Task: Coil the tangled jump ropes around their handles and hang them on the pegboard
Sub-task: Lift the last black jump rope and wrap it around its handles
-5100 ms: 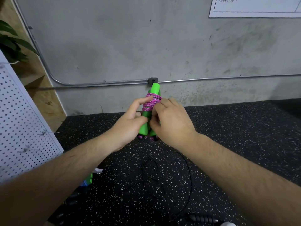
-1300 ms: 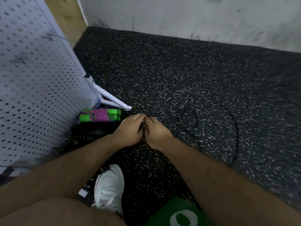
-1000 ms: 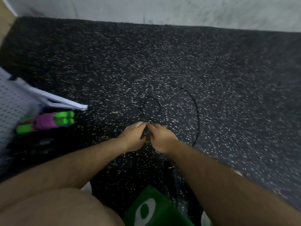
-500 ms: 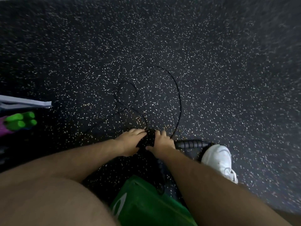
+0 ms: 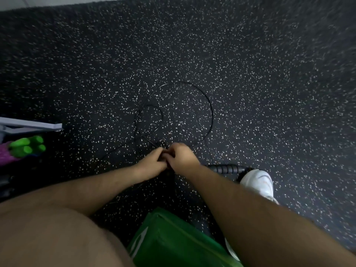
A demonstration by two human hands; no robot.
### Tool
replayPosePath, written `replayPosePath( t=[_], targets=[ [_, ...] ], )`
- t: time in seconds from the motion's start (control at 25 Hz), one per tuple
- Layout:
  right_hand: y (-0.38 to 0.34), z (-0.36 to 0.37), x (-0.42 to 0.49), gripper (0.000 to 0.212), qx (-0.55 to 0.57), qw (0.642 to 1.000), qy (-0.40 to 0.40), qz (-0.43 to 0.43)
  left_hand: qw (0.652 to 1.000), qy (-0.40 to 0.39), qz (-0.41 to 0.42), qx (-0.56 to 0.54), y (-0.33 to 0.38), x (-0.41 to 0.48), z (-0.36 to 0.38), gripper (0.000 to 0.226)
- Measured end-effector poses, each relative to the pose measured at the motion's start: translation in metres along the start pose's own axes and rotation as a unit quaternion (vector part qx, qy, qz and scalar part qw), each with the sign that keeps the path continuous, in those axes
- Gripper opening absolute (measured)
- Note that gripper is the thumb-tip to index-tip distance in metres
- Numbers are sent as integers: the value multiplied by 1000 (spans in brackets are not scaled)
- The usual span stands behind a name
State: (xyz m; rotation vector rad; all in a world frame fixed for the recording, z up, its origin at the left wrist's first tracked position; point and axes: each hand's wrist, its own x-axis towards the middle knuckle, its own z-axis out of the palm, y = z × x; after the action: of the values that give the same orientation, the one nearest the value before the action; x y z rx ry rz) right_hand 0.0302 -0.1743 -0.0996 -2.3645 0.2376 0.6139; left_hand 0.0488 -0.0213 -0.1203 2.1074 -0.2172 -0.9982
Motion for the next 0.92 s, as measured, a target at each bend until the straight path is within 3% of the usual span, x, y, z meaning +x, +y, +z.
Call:
replayPosePath(
  t=[0.08, 0.12, 0.24, 0.52, 0.64, 0.92],
  targets=[
    [-25, -26, 5, 26, 52, 998, 32, 14, 989, -30, -49, -138, 17, -7, -15, 34],
    [-37, -40, 5, 24, 72, 997, 39, 13, 988, -50, -40, -141, 27, -13, -25, 31],
    [-74, -85, -6, 23, 95, 993, 62, -19, 995, -47, 23, -83, 70, -37, -59, 22],
    [-174, -223, -80, 41, 41, 978, 141, -151, 987, 62, 141, 44, 203, -123, -151, 13],
    [-213, -275, -120, 44, 47, 964, 170, -198, 979, 109, 175, 6, 258, -171, -177, 10],
    [-243, -313, -191, 41, 263, 924, 92, -264, 951, 200, 235, -5, 335, -274, -212, 11]
  ],
)
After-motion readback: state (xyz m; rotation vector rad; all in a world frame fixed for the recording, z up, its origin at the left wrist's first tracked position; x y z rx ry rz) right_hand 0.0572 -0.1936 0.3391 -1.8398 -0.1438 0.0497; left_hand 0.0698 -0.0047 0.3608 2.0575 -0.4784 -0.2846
